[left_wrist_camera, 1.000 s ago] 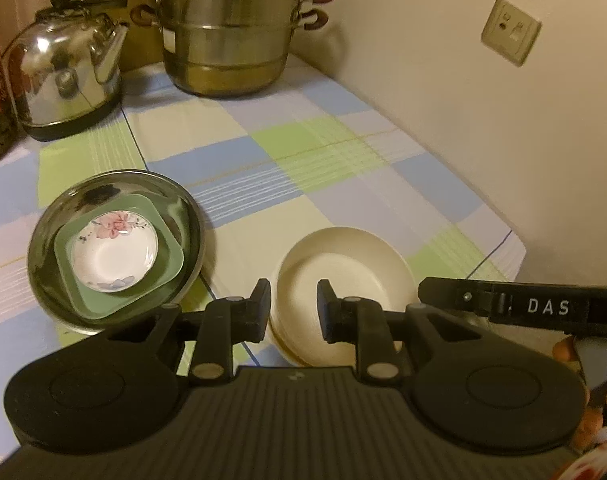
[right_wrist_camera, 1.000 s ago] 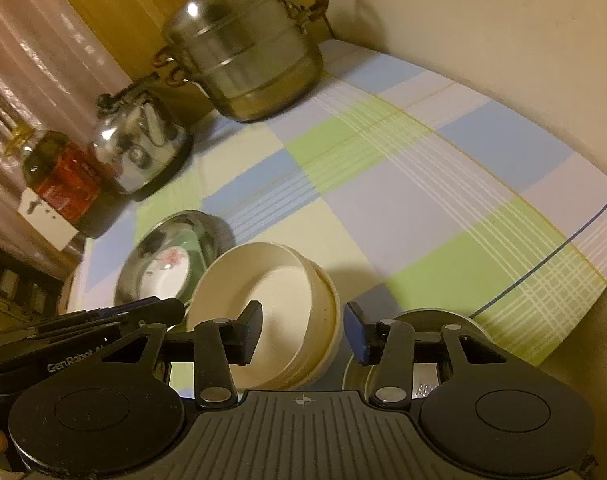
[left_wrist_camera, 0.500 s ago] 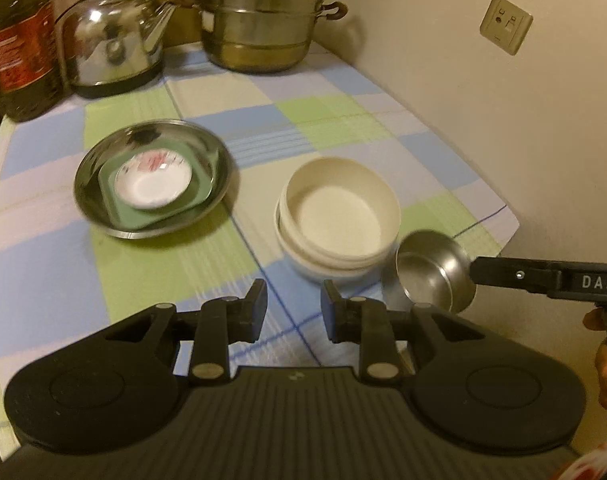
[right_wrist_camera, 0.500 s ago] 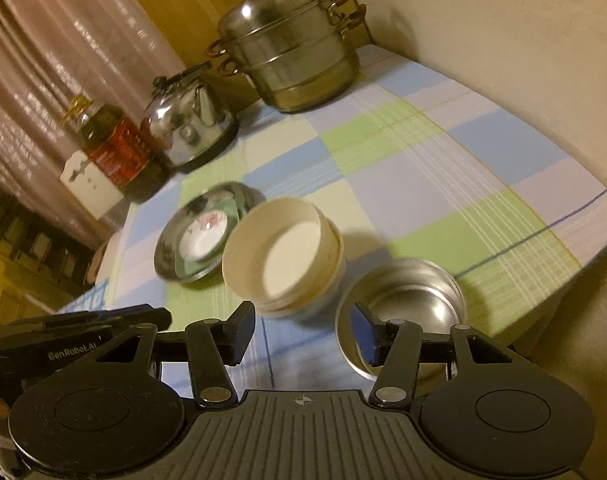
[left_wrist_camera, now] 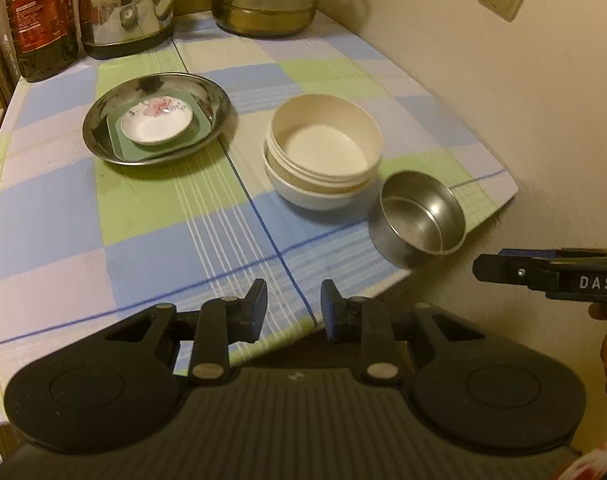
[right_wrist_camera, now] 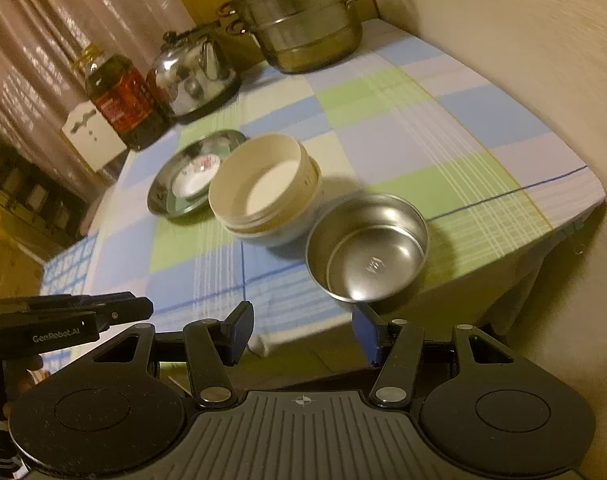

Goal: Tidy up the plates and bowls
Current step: 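Open both tools and withdraw from the stacked bowls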

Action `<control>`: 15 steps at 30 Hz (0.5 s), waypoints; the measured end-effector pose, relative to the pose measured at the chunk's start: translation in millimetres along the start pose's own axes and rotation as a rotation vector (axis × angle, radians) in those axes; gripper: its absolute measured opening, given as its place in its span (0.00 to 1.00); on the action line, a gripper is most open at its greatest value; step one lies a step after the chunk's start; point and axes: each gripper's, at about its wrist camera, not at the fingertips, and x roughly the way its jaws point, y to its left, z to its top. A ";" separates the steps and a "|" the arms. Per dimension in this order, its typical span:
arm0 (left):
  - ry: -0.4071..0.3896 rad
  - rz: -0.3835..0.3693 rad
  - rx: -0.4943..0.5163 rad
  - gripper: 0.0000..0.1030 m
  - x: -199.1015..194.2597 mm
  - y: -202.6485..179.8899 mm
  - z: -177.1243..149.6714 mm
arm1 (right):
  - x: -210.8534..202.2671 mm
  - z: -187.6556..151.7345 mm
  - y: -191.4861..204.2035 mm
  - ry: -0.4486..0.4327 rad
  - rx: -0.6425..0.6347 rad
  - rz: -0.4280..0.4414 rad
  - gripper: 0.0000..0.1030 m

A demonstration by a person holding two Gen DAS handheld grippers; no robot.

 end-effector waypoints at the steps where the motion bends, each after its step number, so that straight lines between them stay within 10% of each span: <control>1: 0.003 -0.001 0.004 0.25 0.2 -2.9 -2.4 | 0.1 -1.8 -0.7 0.006 -0.004 -0.003 0.53; 15: 0.034 -0.021 0.023 0.25 6.0 -30.9 -17.6 | 1.3 -18.5 -5.0 0.052 -0.064 -0.033 0.53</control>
